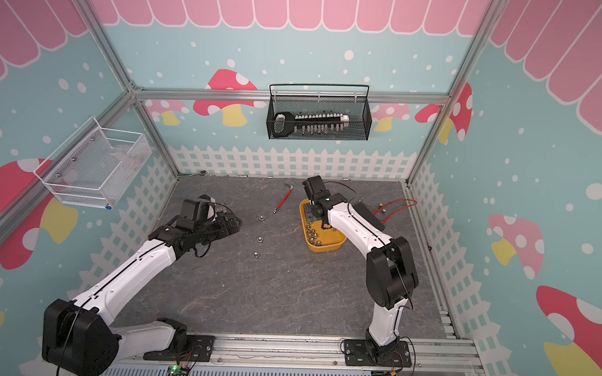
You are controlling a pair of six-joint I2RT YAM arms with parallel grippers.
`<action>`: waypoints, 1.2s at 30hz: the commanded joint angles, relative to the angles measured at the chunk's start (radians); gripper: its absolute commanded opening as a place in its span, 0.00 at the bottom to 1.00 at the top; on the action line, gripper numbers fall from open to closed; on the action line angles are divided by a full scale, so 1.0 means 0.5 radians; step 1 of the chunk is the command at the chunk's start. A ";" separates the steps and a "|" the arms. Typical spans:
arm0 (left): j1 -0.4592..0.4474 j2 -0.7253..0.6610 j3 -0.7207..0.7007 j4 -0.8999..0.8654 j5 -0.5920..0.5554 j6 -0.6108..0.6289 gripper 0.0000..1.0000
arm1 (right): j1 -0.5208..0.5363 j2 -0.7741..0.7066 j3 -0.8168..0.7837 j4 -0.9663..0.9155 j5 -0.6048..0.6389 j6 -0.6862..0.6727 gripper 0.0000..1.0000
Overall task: Put the nuts on the desktop into the storage box
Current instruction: Place the nut in the storage box, then pick up the nut from the center of the board.
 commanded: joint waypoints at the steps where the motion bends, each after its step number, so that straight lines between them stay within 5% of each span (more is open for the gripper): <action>1: -0.044 0.044 -0.020 0.033 0.008 0.004 0.99 | -0.020 0.092 -0.050 -0.001 -0.017 -0.034 0.40; 11: -0.067 0.044 -0.005 0.032 -0.082 0.003 0.99 | 0.010 0.028 -0.095 0.051 -0.126 -0.033 0.48; 18: 0.009 -0.007 -0.019 0.032 -0.219 -0.052 0.99 | 0.307 -0.089 0.004 0.020 -0.195 -0.131 0.47; 26: 0.227 -0.077 -0.135 0.046 -0.218 -0.202 0.99 | 0.601 0.383 0.359 0.000 -0.406 -0.165 0.47; 36: 0.404 -0.208 -0.253 0.065 -0.178 -0.236 0.99 | 0.686 0.845 0.746 -0.062 -0.478 -0.176 0.48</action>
